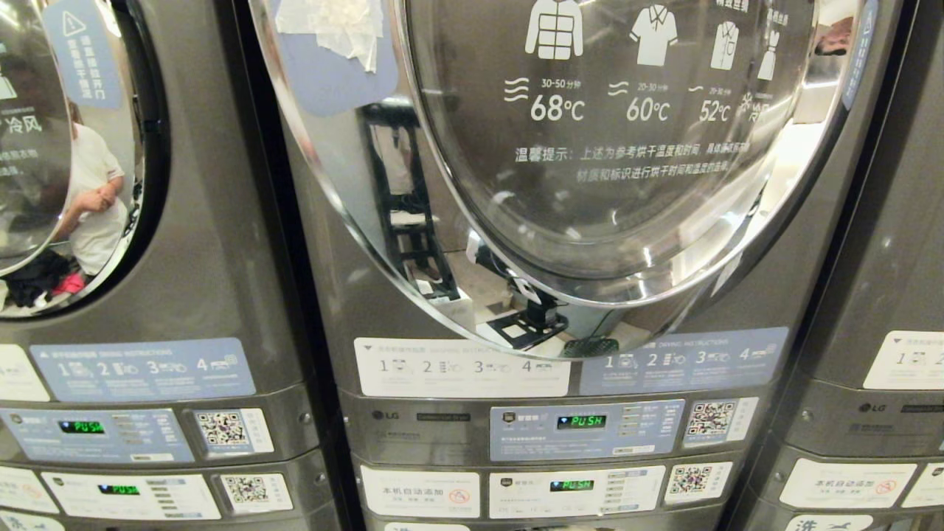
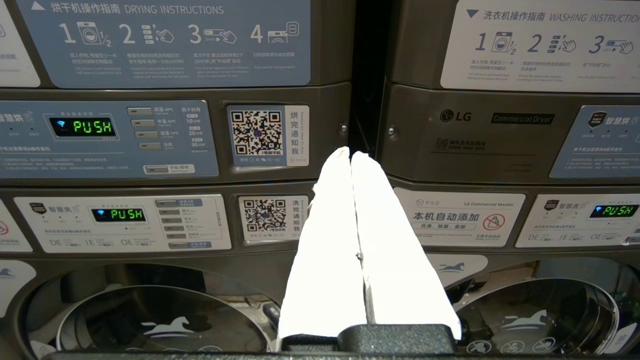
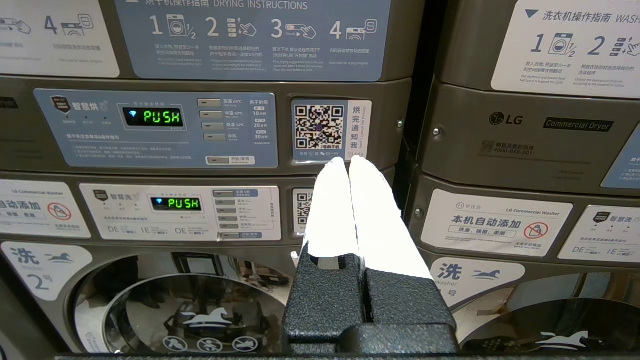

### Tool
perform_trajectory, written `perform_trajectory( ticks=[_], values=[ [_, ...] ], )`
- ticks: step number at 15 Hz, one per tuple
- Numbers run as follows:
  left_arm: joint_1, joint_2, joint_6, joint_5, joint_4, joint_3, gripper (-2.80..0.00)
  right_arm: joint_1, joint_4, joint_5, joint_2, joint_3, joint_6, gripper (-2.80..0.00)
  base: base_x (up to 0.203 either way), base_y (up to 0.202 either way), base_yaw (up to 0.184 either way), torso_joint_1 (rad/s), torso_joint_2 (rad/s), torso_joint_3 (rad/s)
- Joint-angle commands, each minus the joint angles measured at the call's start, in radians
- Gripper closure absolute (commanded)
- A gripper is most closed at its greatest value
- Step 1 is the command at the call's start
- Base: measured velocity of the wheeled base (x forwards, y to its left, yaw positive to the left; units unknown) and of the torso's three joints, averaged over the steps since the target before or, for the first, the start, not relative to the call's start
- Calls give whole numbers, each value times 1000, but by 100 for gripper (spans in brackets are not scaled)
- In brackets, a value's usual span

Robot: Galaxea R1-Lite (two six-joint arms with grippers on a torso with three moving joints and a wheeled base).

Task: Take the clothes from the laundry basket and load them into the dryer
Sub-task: Open the dryer

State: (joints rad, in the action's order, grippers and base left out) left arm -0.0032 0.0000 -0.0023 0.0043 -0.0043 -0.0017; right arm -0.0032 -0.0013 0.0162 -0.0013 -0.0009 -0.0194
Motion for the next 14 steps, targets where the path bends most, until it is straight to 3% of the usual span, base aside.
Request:
perform_trajectory(
  ticks=[1,14],
  values=[
    [0,0,-1,0,0,0,0,0,0,1,1,1,1,0,0,0,0,0,0,0],
    [2,0,-1,0,0,0,0,0,0,2,0,1,-16,0,0,0,0,0,0,0]
  ],
)
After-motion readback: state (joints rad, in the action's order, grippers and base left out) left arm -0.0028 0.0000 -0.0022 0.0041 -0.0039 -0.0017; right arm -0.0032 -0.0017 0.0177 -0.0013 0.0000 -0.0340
